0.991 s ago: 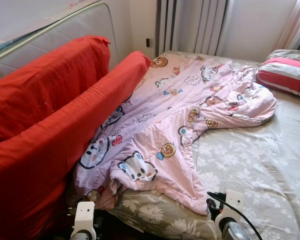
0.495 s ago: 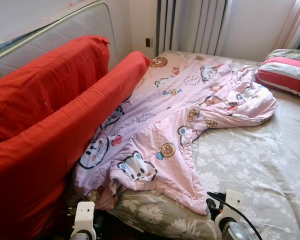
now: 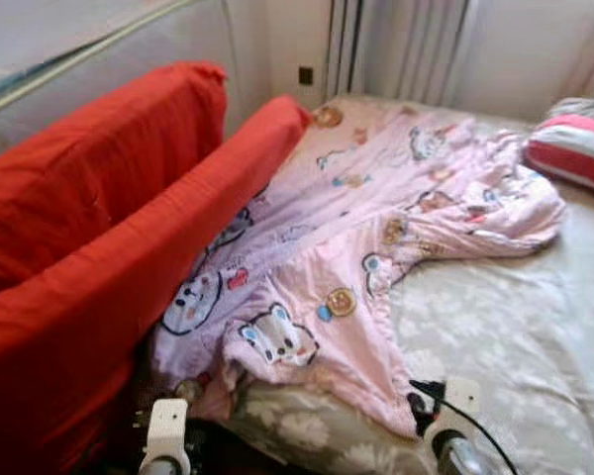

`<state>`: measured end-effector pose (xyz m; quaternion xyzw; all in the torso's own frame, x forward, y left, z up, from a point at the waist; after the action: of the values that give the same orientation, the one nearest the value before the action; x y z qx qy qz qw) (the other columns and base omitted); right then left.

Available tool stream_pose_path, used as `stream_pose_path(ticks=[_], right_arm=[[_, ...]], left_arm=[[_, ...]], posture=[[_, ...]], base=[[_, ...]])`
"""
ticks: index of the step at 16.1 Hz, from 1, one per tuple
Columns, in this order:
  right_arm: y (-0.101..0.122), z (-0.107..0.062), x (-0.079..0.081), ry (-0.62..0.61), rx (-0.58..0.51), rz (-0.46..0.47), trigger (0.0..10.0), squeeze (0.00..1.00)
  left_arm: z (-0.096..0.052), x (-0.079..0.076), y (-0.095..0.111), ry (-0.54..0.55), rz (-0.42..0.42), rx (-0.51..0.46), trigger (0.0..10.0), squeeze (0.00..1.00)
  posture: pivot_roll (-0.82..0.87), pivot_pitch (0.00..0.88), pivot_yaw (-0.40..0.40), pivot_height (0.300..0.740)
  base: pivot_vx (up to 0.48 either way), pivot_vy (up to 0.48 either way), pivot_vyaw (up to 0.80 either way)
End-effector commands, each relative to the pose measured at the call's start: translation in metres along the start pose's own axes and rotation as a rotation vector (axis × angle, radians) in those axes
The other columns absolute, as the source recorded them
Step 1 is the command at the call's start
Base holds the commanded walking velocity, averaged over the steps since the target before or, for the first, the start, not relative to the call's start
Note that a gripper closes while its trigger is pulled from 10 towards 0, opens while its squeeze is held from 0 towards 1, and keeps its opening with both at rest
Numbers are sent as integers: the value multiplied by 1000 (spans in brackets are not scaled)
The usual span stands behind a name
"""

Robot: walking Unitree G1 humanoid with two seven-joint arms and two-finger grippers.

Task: Clean up the room

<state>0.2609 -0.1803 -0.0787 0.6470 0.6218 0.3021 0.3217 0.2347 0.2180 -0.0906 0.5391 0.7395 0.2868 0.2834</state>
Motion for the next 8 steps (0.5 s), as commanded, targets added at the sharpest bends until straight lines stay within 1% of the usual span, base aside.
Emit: stream_pose_path(ticks=[1, 4, 5, 8], right_arm=[[-6, -2, -7, -15, 12, -3, 10000, 0], [-5, -2, -6, -14, 8, -2, 10000, 0], [-2, -2, -6, -12, -2, -2, 10000, 0], [16, 2, -2, 4, -73, -4, 10000, 0]], left_arm=[[-1, -2, -4, -6, -3, 16, 10000, 0], [0, -3, -1, -11, -2, 1, 10000, 0], [1, -5, 5, -18, 3, -19, 10000, 0], [6, -15, 37, -57, -12, -131, 10000, 0]], posture=[[85, 79, 14, 740], [86, 81, 15, 740], [85, 84, 15, 740], [84, 88, 17, 740]], base=[[259, 0, 0], [252, 0, 0], [0, 0, 0], [0, 0, 0]])
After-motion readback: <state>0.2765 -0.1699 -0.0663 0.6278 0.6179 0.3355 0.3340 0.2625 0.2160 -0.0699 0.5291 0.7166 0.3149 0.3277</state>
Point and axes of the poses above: a point about 5 cm out from each wrist's last joint towards the gripper, its own z axis pointing out of the wrist towards the gripper, its own y axis along the axis of the wrist's last joint, x = y × z, the point moved 4 cm from there along z, pointing out of the wrist towards the gripper, and after that the axes turned 15 degrees about -z, right-handed, at the moved point
